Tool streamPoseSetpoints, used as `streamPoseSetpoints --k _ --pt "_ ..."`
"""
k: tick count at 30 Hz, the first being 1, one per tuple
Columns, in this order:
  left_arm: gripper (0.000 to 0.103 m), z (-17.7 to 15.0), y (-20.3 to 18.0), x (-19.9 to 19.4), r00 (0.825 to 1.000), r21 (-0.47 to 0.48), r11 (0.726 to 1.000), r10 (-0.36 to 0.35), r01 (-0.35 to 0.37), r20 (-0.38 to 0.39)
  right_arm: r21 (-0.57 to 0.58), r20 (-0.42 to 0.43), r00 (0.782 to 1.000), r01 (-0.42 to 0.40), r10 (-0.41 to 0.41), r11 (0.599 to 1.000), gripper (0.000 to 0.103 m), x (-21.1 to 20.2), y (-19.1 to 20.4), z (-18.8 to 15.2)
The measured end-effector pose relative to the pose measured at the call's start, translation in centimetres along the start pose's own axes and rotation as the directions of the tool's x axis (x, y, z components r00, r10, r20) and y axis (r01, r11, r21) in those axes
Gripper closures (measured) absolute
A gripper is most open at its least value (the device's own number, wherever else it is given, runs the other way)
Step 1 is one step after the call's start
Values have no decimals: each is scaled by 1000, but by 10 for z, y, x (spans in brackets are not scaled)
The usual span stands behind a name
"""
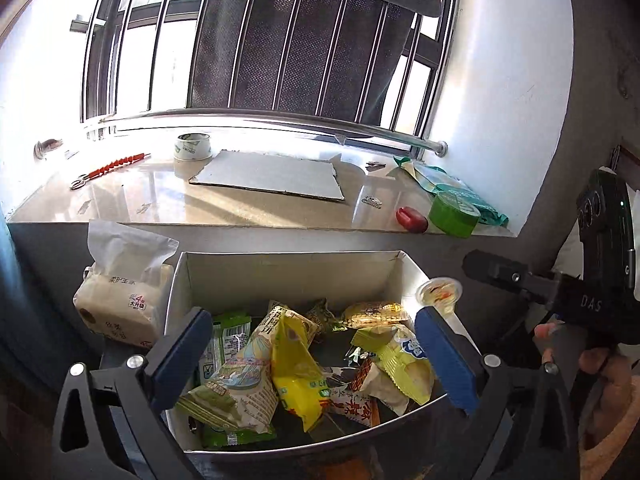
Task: Organize snacks
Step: 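Release the yellow bag into the box with the left tool while the right releases the jelly cup, then move both tools over the orange cake pack and round bread pack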
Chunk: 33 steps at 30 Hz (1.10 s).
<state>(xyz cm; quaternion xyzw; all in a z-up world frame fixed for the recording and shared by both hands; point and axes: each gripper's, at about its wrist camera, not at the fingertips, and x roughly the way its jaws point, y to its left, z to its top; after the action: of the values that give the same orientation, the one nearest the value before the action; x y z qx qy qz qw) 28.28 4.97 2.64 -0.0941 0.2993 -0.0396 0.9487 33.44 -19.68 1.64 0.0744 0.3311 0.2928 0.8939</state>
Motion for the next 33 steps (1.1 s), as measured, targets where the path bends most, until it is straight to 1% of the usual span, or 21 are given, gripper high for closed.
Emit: streamPoseSetpoints --k 2,4,7,9,12,14,17,19,22,24,26,27,29,30,33 --pt "0 -5 6 0 1000 -12 1000 13 -13 -13 6 31 999 8 -8 1000 0 -5 1 2" --pt "0 -9 15 -4 1000 -32 999 7 -8 -13 -3 56 998 -5 5 1000 0 -12 4 0" --pt "0 -13 24 -10 1000 -50 999 21 -21 -10 -22 70 998 -1 2 1000 0 -18 11 -4" --pt "0 -16 28 -19 1000 -48 999 19 -19 -8 -49 62 998 -2 5 999 0 -21 16 -7" --pt "0 -25 30 -38 1000 -35 999 25 -24 10 -92 70 997 -13 19 996 0 -33 26 -16" --pt "0 -34 31 -52 1000 -25 1000 10 -9 19 -127 66 997 -25 34 992 0 -42 32 -28" --pt "0 -54 27 -76 1000 3 1000 -5 5 26 -175 66 997 -21 33 984 0 -59 41 -57" --pt "0 -71 22 -88 1000 32 999 7 -8 23 -201 58 998 -10 23 980 0 -70 44 -81" --pt "0 -100 18 -101 1000 56 998 -3 3 1 -225 31 1000 1 6 974 0 -83 45 -121" --pt "0 -120 19 -107 1000 43 999 -18 18 -18 -234 6 1000 27 -26 972 0 -88 44 -149" --pt "0 -138 21 -111 999 7 999 -33 34 -33 -231 -26 999 37 -44 972 0 -89 41 -176" --pt "0 -146 22 -112 998 -15 999 -43 43 -40 -228 -48 997 56 -68 972 0 -87 39 -190" --pt "0 -161 24 -113 996 -56 996 -69 66 -56 -235 -91 986 115 -139 965 0 -78 36 -214" --pt "0 -168 25 -113 995 -70 995 -77 73 -61 -243 -105 981 132 -162 961 0 -73 34 -225" --pt "0 -182 23 -113 993 -75 994 -88 82 -81 -270 -157 967 151 -199 951 0 -57 31 -247"
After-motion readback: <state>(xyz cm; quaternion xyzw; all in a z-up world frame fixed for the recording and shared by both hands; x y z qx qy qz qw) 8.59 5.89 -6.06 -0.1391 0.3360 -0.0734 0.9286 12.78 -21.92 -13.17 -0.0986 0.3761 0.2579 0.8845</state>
